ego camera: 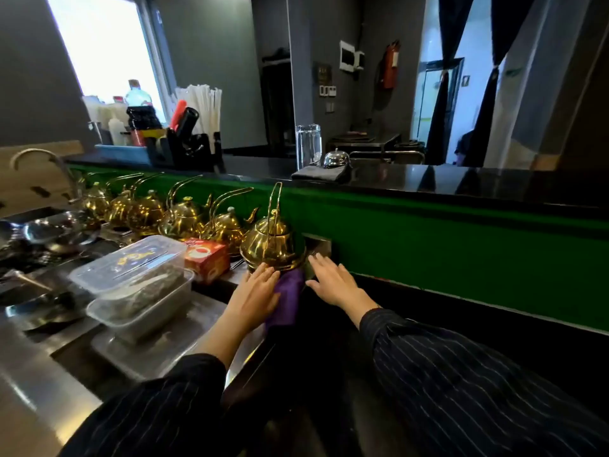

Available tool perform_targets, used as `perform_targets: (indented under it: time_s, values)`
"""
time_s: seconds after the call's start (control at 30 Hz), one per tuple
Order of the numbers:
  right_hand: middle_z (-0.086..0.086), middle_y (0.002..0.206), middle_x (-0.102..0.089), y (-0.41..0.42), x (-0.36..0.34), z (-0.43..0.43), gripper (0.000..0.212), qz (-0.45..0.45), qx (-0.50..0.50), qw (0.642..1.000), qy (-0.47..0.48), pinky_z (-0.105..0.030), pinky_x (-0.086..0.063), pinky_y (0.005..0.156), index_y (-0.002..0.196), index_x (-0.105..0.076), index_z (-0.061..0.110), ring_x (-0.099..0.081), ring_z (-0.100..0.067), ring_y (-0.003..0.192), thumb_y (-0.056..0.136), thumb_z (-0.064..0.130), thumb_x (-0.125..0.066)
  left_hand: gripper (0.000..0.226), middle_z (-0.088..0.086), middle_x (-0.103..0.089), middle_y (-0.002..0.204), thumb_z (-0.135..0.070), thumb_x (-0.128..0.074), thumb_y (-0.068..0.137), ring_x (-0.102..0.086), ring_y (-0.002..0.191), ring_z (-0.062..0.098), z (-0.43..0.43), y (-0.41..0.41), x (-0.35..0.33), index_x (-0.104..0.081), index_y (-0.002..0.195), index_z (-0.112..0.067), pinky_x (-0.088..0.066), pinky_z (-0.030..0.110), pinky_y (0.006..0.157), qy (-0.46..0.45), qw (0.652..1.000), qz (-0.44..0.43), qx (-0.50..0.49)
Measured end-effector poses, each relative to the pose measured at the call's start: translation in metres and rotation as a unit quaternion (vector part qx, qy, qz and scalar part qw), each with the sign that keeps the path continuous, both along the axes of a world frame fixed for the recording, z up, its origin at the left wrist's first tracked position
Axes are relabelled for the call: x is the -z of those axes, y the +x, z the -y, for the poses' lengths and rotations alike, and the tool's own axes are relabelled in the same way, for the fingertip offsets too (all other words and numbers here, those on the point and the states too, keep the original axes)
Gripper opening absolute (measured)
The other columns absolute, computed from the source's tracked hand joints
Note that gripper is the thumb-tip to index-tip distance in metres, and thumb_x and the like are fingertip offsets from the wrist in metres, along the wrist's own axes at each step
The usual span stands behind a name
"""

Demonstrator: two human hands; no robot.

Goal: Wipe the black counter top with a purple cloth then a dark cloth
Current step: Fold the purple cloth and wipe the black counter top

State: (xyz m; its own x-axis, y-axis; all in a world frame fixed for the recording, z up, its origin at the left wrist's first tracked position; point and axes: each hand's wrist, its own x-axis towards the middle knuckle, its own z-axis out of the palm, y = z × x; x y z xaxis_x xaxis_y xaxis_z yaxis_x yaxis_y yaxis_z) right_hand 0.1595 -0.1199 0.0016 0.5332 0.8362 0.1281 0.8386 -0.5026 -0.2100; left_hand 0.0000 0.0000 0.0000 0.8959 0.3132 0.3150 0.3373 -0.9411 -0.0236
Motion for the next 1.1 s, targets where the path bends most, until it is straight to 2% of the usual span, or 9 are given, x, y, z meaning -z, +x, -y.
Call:
perform_targets:
  time_s: [0.1,0.27,0.33,0.43,0.63,0.73,0.87,1.0,1.1]
  values:
    - [-0.006,0.162,-0.016,-0.015,0.008,-0.014,0.057,-0.014,-0.037,0.999,-0.033,-0.048,-0.020,0.118,0.155,-0.016,0.016,-0.016,-0.023,0.149,0.103,0.027,-0.038,0.063,0.014,-0.052,0.136,-0.044,-0.030,0.089,-0.046,0.128,0.028,0.009,-0.011,0.004,-0.050,0.133,-0.004,-0.036,0.037,0.108,-0.078,0.997,-0.004,0.011]
    - [-0.007,0.157,-0.029,-0.022,0.011,-0.029,0.043,-0.040,-0.065,0.997,-0.023,-0.050,-0.031,0.111,0.142,-0.041,0.029,-0.026,-0.025,0.144,0.101,0.019,-0.036,0.044,0.013,-0.056,0.131,-0.027,-0.054,0.092,-0.055,0.116,0.025,0.022,-0.012,0.011,-0.051,0.131,-0.007,-0.039,0.030,0.097,-0.227,0.971,0.060,-0.045]
    - [-0.006,0.142,-0.042,-0.021,0.010,-0.028,0.034,-0.039,-0.073,0.996,-0.014,-0.048,-0.038,0.104,0.128,-0.049,0.026,-0.036,-0.026,0.135,0.098,0.015,-0.038,0.045,0.011,-0.060,0.122,-0.023,-0.062,0.088,-0.057,0.108,0.020,0.024,-0.010,0.010,-0.053,0.128,-0.006,-0.041,0.026,0.088,-0.293,0.946,0.112,-0.082]
    - [-0.009,0.126,-0.044,-0.023,0.010,-0.023,0.023,-0.031,-0.068,0.997,0.009,-0.044,-0.043,0.091,0.116,-0.049,0.020,-0.040,-0.029,0.122,0.096,0.012,-0.043,0.045,0.011,-0.063,0.116,-0.011,-0.069,0.081,-0.054,0.100,0.012,0.029,-0.005,0.007,-0.056,0.124,-0.006,-0.038,0.020,0.082,-0.349,0.915,0.169,-0.110]
    - [-0.009,0.115,-0.050,-0.032,0.016,0.003,0.022,0.059,-0.053,0.991,0.105,-0.040,-0.045,0.086,0.108,-0.055,0.013,-0.045,-0.028,0.110,0.090,0.003,-0.050,0.057,0.012,-0.053,0.123,0.008,-0.060,0.075,-0.048,0.106,0.012,0.057,0.006,0.003,-0.051,0.128,-0.008,-0.032,0.010,0.088,-0.338,0.902,0.241,-0.120]
    - [-0.010,0.102,-0.056,-0.028,0.019,0.029,0.025,0.148,-0.054,0.979,0.132,-0.040,-0.047,0.086,0.101,-0.058,0.009,-0.052,-0.029,0.096,0.079,-0.001,-0.062,0.061,0.013,-0.053,0.122,0.011,-0.060,0.074,-0.051,0.114,0.024,0.078,0.020,0.000,-0.047,0.131,-0.006,-0.038,0.022,0.094,-0.315,0.902,0.264,-0.135]
    - [-0.011,0.085,-0.056,-0.009,0.013,0.077,0.034,0.229,-0.062,0.954,0.184,-0.039,-0.051,0.077,0.089,-0.060,0.006,-0.055,-0.029,0.078,0.060,-0.009,-0.070,0.037,0.013,-0.057,0.107,0.008,-0.059,0.075,-0.053,0.098,0.022,0.113,0.046,-0.005,-0.057,0.110,-0.004,-0.042,0.024,0.084,-0.293,0.903,0.279,-0.144]
    - [-0.011,0.084,-0.055,0.020,-0.002,0.141,0.035,0.220,-0.037,0.951,0.214,-0.035,-0.050,0.070,0.091,-0.059,0.005,-0.054,-0.027,0.075,0.063,-0.012,-0.069,0.020,0.011,-0.057,0.090,0.007,-0.055,0.074,-0.054,0.083,0.023,0.165,0.076,-0.017,-0.056,0.089,-0.006,-0.043,0.028,0.072,-0.264,0.913,0.300,-0.079]
    - [-0.012,0.096,-0.057,0.042,-0.011,0.194,0.036,0.178,-0.005,0.955,0.237,-0.039,-0.051,0.079,0.108,-0.056,0.003,-0.054,-0.027,0.084,0.074,-0.005,-0.065,0.015,0.009,-0.060,0.087,0.004,-0.054,0.077,-0.056,0.079,0.022,0.208,0.101,-0.026,-0.059,0.088,-0.006,-0.049,0.036,0.072,-0.245,0.924,0.292,-0.014]
